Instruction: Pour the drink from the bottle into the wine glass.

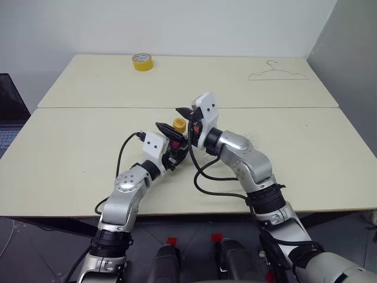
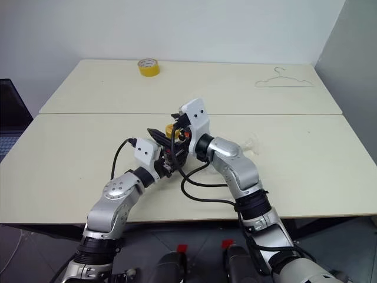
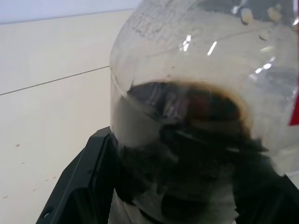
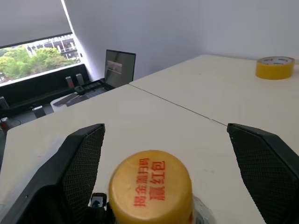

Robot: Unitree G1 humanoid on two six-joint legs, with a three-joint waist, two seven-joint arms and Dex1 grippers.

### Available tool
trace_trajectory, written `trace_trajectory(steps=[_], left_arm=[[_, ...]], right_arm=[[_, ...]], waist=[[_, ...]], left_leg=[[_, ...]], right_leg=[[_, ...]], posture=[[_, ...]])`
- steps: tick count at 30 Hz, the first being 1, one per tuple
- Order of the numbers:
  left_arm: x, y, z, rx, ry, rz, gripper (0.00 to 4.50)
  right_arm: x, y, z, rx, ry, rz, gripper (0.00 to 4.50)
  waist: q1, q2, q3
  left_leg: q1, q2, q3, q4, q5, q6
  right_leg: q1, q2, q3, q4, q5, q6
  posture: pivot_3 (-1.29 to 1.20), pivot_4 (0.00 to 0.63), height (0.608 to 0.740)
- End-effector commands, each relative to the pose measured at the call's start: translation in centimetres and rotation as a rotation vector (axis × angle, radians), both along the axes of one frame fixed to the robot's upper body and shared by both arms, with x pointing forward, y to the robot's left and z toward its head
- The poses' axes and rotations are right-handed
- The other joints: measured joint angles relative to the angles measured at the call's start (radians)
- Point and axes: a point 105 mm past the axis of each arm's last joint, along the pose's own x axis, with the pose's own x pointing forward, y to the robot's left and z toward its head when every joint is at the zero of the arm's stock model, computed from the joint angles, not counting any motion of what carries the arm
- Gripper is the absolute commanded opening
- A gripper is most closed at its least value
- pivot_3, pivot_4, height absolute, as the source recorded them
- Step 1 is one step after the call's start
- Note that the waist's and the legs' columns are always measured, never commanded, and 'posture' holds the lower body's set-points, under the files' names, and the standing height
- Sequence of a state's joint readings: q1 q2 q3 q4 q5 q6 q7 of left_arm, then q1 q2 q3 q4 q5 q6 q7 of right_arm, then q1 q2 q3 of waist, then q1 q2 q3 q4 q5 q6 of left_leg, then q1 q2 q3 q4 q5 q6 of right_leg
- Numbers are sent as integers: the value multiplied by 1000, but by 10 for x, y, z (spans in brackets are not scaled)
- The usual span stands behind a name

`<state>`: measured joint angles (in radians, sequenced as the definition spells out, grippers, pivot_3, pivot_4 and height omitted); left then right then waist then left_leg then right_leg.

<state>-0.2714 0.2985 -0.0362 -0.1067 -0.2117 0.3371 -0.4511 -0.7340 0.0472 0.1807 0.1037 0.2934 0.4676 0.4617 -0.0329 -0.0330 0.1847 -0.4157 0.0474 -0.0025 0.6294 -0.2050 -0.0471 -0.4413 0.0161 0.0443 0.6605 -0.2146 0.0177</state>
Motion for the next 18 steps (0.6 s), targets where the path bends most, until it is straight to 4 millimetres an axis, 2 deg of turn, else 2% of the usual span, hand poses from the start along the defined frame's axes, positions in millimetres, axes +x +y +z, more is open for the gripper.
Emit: trace_trajectory(steps=[1,10,18], left_arm=[[-3,-5,19,-8,-84,-21,2985],[-2,-5,19,-9,-84,-21,2985],[-1,-4,17,-6,-80,-22,2985]], right_arm=[[3,-5,20,40,-62,-32,4471],[7,-17,16,33,-54,-64,4471],[0,-31,11,32,-37,-44,4471]], waist=[[0,0,0],[0,0,0],[0,0,0]], left_leg=[[0,0,0,0,0,0],[0,0,0,0,0,0],[0,0,0,0,0,0]], right_leg=[[0,0,0,0,0,0],[0,0,0,0,0,0],[0,0,0,0,0,0]], posture=[[0,150,740],[0,150,740],[0,150,740]])
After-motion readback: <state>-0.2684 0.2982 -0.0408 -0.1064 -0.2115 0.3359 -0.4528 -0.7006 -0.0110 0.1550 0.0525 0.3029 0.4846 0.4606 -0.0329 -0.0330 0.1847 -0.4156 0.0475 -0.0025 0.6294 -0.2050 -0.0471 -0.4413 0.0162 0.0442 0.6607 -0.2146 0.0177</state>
